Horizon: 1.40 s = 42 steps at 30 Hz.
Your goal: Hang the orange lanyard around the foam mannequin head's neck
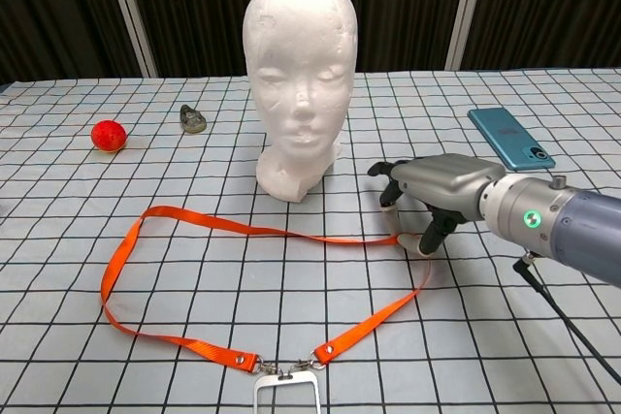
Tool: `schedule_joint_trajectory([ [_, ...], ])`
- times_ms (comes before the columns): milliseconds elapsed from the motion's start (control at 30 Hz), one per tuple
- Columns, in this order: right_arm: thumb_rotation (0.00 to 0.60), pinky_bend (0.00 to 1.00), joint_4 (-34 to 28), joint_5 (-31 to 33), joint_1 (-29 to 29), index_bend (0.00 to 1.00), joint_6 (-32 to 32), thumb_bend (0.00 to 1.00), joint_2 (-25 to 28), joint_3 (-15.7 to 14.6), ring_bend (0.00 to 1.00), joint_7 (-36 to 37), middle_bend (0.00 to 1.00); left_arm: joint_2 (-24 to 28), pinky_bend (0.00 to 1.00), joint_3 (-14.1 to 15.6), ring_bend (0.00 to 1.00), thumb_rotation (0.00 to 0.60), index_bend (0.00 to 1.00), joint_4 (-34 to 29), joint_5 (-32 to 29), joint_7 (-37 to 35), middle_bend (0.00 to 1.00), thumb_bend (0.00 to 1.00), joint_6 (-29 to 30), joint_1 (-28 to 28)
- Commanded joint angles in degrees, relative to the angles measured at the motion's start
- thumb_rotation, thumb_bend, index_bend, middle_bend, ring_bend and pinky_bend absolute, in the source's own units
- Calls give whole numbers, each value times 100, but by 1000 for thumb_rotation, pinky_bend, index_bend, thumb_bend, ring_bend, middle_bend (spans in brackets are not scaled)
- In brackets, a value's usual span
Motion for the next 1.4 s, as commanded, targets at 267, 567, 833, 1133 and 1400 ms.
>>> schedule_joint_trajectory([
  [267,600,0,-321,-319,-208,707,34,480,386,-41,0,621,73,-79,0,-152,0,600,61,16,-119,22,0,0,-487,-381],
  [567,600,0,-798,-552,-414,718,10,478,925,-40,0,1256,88,-434,0,-600,0,600,292,238,-285,362,0,80,-1401,-1372],
  [833,600,0,-1005,-646,-465,718,-43,478,1178,-26,0,1535,93,-1266,0,-684,0,600,355,988,-289,270,0,235,-2239,-2202],
  [1133,600,0,-1032,-760,-484,720,-155,479,1283,-40,0,1831,96,-2195,0,-592,0,600,392,1676,-463,232,0,276,-2677,-2652],
  [1400,600,0,-919,-872,-498,721,-227,479,1302,-33,0,2119,98,-2714,0,-442,0,600,426,2118,-481,158,0,340,-2792,-2812],
])
